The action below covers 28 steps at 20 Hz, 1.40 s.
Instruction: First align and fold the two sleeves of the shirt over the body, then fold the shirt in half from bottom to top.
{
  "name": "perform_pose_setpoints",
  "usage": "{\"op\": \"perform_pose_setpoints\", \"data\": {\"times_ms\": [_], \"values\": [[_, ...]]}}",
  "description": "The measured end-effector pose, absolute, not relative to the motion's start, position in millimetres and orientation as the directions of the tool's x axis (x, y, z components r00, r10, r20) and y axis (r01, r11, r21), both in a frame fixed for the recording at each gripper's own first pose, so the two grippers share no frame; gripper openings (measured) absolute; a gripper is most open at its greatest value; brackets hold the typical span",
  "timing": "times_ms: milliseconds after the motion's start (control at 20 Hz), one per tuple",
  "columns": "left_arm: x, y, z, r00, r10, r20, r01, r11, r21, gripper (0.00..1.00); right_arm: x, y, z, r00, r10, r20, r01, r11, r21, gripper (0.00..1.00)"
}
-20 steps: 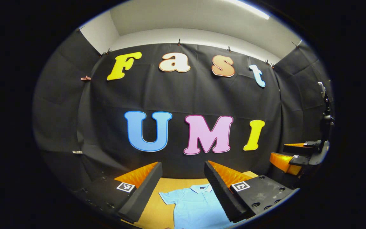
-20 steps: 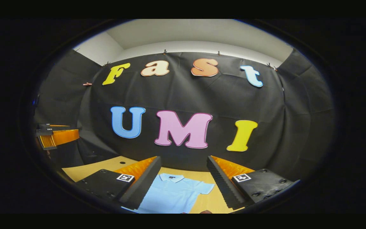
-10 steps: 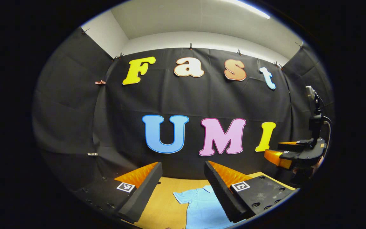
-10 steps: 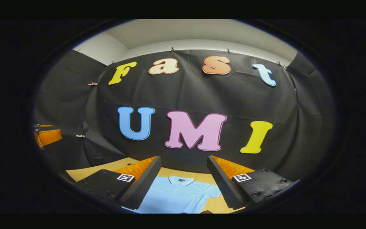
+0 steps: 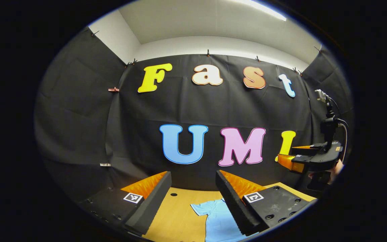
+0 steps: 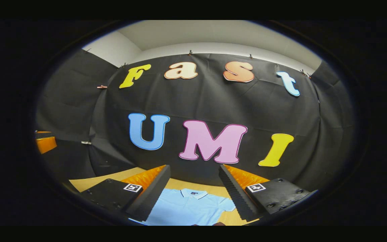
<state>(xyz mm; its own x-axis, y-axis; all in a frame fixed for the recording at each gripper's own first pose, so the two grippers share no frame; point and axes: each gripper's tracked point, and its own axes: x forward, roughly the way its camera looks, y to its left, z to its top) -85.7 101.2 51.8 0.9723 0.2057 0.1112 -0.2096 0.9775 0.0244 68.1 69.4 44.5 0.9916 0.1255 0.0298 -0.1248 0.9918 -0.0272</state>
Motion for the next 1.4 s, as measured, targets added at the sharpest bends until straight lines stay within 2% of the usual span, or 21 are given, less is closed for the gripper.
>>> {"op": "perform_pose_setpoints", "data": {"times_ms": [450,700,850,1000,1200,1400], "values": [[-86,135,45,0.983,0.157,0.095,-0.157,0.988,-0.016,0.94,68,86,40,0.996,0.093,0.003,-0.093,0.994,-0.052,0.95],[-74,144,34,0.990,0.088,0.112,-0.083,0.996,-0.042,0.93,79,61,22,0.998,0.062,-0.025,-0.063,0.997,-0.042,0.95],[-50,136,23,0.997,0.043,0.070,-0.040,0.998,-0.044,0.93,107,18,-21,0.990,0.023,-0.138,-0.027,0.999,-0.023,0.97],[-22,130,21,0.996,0.051,0.070,-0.047,0.997,-0.057,0.93,143,-25,-82,0.958,0.015,-0.286,-0.001,0.999,0.048,0.97],[19,121,-5,0.997,0.083,0.002,-0.083,0.996,-0.043,0.93,183,-82,-184,0.882,0.001,-0.472,0.040,0.996,0.076,0.98],[57,104,-30,0.989,0.129,-0.077,-0.133,0.990,-0.054,0.93,215,-108,-281,0.782,0.051,-0.621,0.016,0.995,0.101,0.97]]}}
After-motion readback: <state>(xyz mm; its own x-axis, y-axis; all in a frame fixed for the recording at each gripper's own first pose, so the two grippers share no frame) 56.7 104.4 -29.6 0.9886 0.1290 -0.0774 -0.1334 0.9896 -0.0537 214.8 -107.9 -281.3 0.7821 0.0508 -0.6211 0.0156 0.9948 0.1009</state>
